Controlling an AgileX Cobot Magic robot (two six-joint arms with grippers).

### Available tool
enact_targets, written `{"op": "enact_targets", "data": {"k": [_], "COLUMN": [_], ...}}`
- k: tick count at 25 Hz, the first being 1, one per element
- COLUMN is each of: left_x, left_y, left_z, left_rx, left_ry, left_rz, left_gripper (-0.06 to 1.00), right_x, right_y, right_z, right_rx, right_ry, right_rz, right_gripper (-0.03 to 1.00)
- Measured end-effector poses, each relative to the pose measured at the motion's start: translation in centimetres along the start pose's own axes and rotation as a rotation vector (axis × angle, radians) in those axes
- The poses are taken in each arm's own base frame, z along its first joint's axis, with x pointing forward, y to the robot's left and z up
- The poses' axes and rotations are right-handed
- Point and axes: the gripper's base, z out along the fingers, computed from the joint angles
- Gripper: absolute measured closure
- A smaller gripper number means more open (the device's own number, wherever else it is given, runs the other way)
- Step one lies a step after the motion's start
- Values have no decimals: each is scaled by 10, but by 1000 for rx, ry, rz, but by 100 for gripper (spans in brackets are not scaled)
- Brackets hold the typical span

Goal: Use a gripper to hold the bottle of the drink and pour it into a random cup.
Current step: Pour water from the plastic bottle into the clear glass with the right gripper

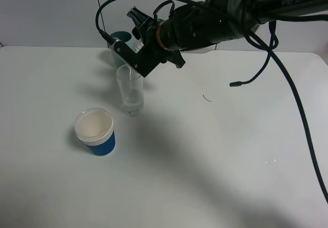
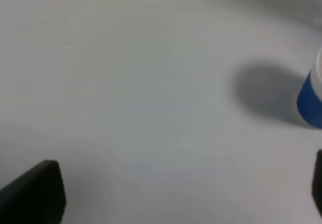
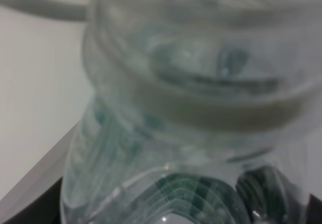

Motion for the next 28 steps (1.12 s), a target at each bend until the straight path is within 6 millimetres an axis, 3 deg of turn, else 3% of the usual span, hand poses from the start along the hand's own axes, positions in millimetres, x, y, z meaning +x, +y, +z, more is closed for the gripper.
{"op": "enact_targets", "data": {"k": [28], "left_x": [0], "left_y": [0], "left_z": [0], "left_rx": [0], "left_ry": [0], "left_rz": [0], "left_gripper": [-5], "right_x": [2], "right_y": [-3], "right_z": [-4], "right_rx": [9], "right_ry": [6], "right_rz": [-44], "right_gripper": [41]}}
